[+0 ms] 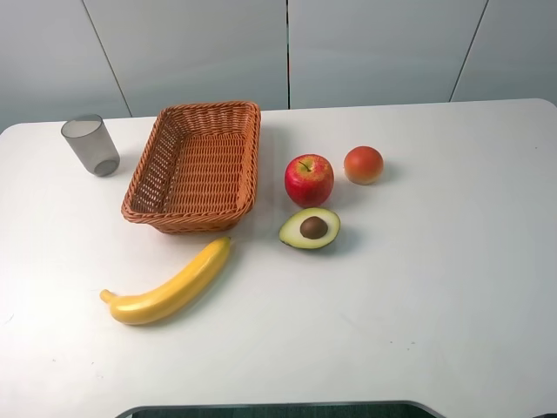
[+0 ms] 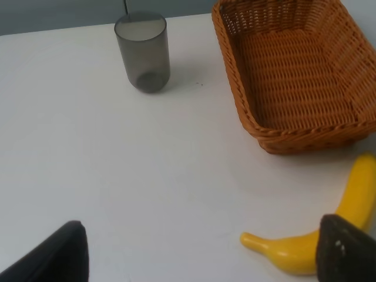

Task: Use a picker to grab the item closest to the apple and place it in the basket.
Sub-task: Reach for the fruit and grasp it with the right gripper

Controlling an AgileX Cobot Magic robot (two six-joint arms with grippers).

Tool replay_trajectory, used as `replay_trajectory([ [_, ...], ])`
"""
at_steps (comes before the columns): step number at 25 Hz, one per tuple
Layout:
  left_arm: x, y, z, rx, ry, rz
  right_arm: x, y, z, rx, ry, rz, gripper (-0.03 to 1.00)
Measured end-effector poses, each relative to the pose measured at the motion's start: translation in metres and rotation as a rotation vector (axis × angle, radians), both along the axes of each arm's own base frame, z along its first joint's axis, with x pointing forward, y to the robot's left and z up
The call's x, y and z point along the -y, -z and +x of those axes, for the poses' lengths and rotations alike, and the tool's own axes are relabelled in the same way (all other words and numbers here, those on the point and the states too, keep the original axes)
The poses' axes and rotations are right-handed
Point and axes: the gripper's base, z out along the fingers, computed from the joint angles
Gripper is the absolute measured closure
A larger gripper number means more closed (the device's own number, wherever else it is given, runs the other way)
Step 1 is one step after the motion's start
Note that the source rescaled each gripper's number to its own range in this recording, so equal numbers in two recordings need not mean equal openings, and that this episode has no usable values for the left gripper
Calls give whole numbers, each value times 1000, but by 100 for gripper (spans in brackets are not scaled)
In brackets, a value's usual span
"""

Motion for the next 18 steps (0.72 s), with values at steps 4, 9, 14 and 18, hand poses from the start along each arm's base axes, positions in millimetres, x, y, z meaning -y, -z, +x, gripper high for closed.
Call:
replay_trajectory([
  [4,0,0,0,0,0,0,0,0,0,0,0,0,-3],
  [9,0,0,0,0,-1,-2,0,0,0,-5,0,0,-3],
  [14,0,0,0,0,-1,-2,1,-16,-5,-10,0,-9,-3],
  [18,0,0,0,0,-1,-2,0,-40,15,-100,-1,-13,-3],
])
